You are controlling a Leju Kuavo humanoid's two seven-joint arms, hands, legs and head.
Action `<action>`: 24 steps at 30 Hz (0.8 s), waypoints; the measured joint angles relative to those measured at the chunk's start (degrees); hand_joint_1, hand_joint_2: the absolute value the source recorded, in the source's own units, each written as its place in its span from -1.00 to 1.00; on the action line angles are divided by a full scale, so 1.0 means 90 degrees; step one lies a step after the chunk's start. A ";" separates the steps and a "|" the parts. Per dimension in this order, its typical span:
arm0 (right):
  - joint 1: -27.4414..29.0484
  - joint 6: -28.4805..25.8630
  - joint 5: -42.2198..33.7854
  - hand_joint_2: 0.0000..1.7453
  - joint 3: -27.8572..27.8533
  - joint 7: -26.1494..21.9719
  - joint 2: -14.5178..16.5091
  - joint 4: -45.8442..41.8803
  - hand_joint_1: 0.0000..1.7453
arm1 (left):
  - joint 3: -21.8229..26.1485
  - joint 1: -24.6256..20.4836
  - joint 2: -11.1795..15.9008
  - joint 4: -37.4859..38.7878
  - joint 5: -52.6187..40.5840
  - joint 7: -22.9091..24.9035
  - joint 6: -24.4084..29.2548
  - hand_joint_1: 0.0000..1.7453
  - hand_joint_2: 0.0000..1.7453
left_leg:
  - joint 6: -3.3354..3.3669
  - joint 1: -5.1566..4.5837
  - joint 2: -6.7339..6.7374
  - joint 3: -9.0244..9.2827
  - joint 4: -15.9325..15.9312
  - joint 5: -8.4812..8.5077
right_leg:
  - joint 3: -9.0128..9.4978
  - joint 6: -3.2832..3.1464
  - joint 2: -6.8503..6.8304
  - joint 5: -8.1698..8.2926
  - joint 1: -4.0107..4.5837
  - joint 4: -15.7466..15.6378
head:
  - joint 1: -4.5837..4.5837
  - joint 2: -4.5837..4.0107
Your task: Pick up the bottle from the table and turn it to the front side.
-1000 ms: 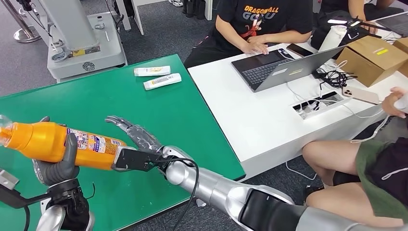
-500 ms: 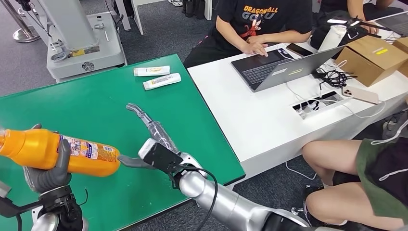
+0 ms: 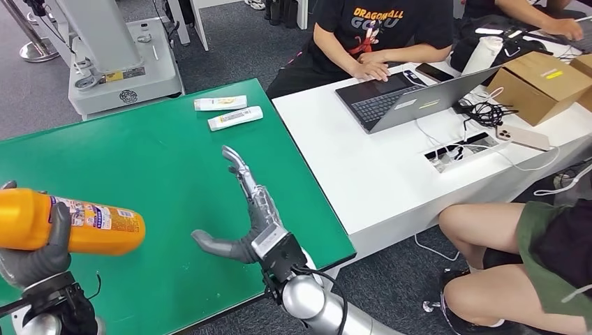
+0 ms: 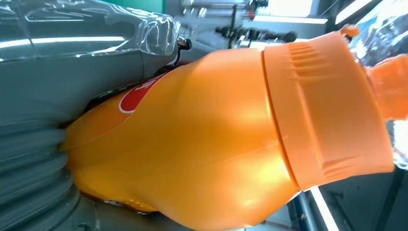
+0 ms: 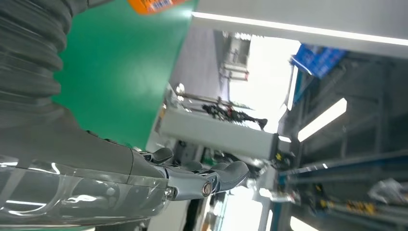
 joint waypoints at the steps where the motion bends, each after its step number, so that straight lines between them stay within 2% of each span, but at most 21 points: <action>1: 0.0058 -0.0106 -0.0002 1.00 -0.0012 -0.0080 -0.0022 -0.0084 -1.00 | 0.0030 0.0010 0.0050 -0.0025 -0.0084 0.0005 0.0023 1.00 1.00 | 0.0000 0.0000 0.0000 0.0000 0.0000 0.0000 | 0.0000 0.0000 0.0000 0.0000 0.0000 0.0000 | 0.0000 0.0000; 5: 0.0289 -0.0421 -0.0001 1.00 -0.0023 -0.0236 -0.0172 -0.0361 -1.00 | 0.0127 0.0039 0.0335 -0.0047 -0.0549 0.0044 0.0179 1.00 1.00 | 0.0000 0.0000 0.0001 0.0000 -0.0001 0.0000 | 0.0000 -0.0001 0.0001 -0.0001 0.0000 0.0000 | 0.0000 0.0000; 11: 0.0480 -0.0569 -0.0019 1.00 -0.0010 -0.0247 -0.0345 -0.0521 -1.00 | 0.0257 0.0039 0.0822 -0.0034 -0.1100 0.0098 0.0251 1.00 1.00 | 0.0000 0.0001 0.0002 0.0001 -0.0001 0.0001 | 0.0000 -0.0001 0.0001 -0.0001 0.0001 0.0000 | 0.0001 -0.0001; 14: 0.0616 -0.0595 -0.0064 1.00 -0.0007 -0.0252 -0.0406 -0.0560 -1.00 | 0.0258 -0.0028 0.1272 0.0120 -0.1847 0.0177 0.0212 1.00 1.00 | -0.0001 0.0003 0.0013 0.0004 -0.0001 0.0001 | -0.0003 -0.0002 0.0012 -0.0001 0.0004 0.0000 | 0.0001 -0.0001; 18: 0.0845 -0.0669 -0.0143 1.00 -0.0007 -0.0328 -0.0497 -0.0617 -1.00 | 0.0247 -0.0317 0.1931 0.0596 -0.2686 0.0108 -0.0134 1.00 1.00 | -0.0004 0.0006 0.0018 0.0003 -0.0002 0.0002 | -0.0008 -0.0004 0.0016 -0.0001 0.0008 0.0003 | 0.0000 -0.0001; 24: 0.1042 -0.0625 -0.0145 1.00 -0.0004 -0.0333 -0.0563 -0.0722 -1.00 | 0.0167 -0.0732 0.2629 0.1096 -0.3348 0.0038 -0.0516 1.00 1.00 | -0.0004 0.0007 0.0027 0.0002 -0.0003 0.0002 | -0.0010 -0.0004 0.0027 -0.0001 0.0008 0.0005 | 0.0002 -0.0001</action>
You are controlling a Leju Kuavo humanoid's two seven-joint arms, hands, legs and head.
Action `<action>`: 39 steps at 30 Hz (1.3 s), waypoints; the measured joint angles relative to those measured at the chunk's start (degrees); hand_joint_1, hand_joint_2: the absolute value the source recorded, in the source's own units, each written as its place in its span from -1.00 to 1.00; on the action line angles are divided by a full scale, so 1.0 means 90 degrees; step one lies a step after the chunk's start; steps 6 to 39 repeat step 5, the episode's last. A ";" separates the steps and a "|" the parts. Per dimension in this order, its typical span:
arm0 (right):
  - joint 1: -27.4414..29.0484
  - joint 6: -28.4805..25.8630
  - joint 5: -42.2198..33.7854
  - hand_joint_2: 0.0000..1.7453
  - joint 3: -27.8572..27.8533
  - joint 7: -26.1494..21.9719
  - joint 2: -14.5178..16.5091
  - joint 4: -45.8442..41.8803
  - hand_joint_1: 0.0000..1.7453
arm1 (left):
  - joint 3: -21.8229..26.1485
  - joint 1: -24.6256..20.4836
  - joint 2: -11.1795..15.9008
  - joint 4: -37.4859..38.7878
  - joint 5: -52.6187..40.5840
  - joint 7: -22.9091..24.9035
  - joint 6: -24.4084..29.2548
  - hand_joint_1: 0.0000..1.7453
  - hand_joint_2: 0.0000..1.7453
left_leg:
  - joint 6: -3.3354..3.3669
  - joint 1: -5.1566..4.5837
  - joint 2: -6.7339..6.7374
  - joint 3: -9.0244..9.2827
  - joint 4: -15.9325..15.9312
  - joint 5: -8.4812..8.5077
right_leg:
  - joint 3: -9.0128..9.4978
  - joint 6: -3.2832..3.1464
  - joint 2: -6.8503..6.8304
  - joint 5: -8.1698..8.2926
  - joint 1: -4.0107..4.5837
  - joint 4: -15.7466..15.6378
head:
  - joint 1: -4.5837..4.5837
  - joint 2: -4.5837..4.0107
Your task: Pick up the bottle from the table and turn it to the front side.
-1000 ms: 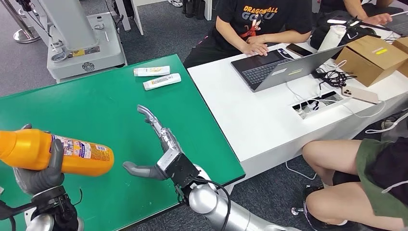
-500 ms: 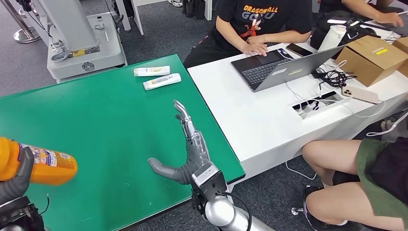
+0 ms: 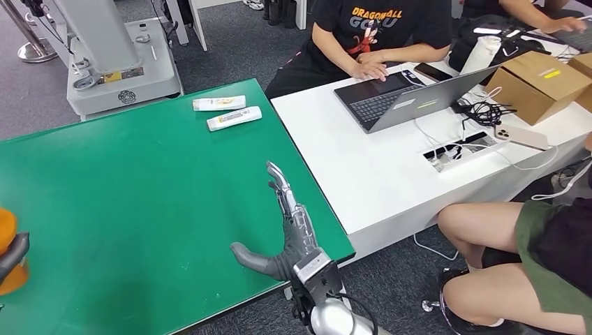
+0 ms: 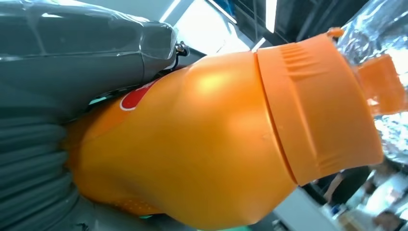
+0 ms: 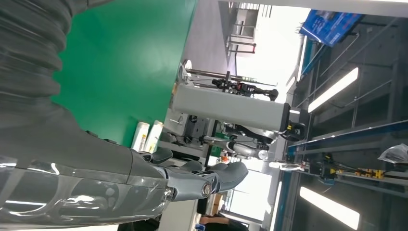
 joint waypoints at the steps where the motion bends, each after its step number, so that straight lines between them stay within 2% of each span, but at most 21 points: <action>1: 0.0030 0.0041 0.0013 1.00 0.0004 0.0012 -0.0004 -0.0020 -1.00 | -0.0037 -0.0070 0.0162 0.0065 -0.0128 -0.0024 -0.0085 1.00 1.00 | 0.0000 0.0000 0.0005 0.0000 0.0000 0.0000 | -0.0001 0.0000 0.0006 0.0000 0.0000 0.0001 | 0.0000 0.0000; 4: 0.0128 0.0160 0.0068 1.00 0.0027 0.0057 -0.0011 -0.0087 -1.00 | -0.0191 -0.0269 0.0757 0.0209 -0.0569 -0.0098 -0.0301 1.00 1.00 | -0.0002 0.0002 0.0018 0.0000 -0.0001 -0.0001 | -0.0008 -0.0002 0.0021 0.0001 0.0001 0.0003 | -0.0001 0.0001; 5: 0.0145 0.0179 0.0078 1.00 0.0033 0.0065 -0.0012 -0.0099 -1.00 | -0.0225 -0.0300 0.0873 0.0227 -0.0647 -0.0111 -0.0336 1.00 1.00 | -0.0003 0.0002 0.0021 0.0000 -0.0001 -0.0002 | -0.0010 -0.0002 0.0023 0.0001 0.0001 0.0003 | -0.0002 0.0001; 39: 0.0145 0.0179 0.0078 1.00 0.0033 0.0065 -0.0012 -0.0099 -1.00 | -0.0225 -0.0300 0.0873 0.0227 -0.0647 -0.0111 -0.0336 1.00 1.00 | -0.0003 0.0002 0.0021 0.0000 -0.0001 -0.0002 | -0.0010 -0.0002 0.0023 0.0001 0.0001 0.0003 | -0.0002 0.0001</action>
